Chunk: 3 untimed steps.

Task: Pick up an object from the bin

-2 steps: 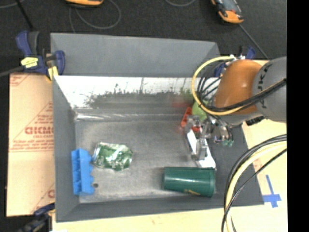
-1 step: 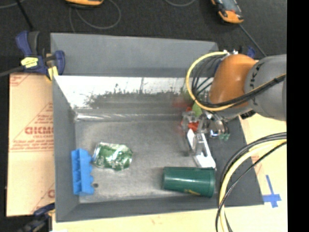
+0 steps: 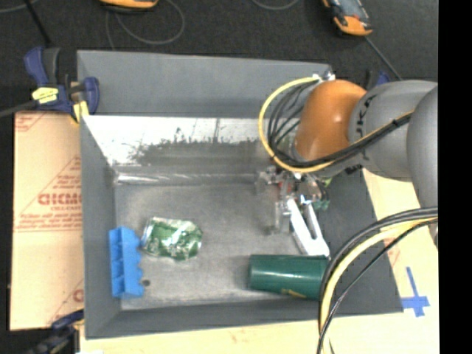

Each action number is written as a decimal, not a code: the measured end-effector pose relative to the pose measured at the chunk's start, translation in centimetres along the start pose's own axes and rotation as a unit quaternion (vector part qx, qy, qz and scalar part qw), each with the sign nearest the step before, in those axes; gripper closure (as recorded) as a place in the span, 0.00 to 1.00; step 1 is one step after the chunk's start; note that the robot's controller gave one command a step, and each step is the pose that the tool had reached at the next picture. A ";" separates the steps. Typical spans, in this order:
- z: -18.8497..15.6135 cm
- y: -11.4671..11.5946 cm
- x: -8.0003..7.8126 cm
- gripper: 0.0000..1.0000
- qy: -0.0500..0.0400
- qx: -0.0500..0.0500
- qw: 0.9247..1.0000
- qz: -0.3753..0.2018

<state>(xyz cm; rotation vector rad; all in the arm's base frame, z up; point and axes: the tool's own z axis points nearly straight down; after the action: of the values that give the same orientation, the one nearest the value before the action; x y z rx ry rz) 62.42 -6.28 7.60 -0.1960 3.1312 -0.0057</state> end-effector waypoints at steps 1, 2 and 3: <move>0.2 1.6 -1.6 0.00 -0.001 -0.004 1.000 -0.012; 0.3 3.2 1.6 0.00 -0.001 0.000 1.000 -0.001; 0.3 8.4 2.0 0.00 0.001 -0.002 0.999 -0.041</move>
Offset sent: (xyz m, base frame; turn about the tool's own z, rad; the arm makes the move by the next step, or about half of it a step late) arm -0.0827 0.1197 -0.0060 -0.0084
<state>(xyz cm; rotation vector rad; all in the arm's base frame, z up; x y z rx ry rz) 59.40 1.84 7.24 -0.3260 3.1229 -0.0004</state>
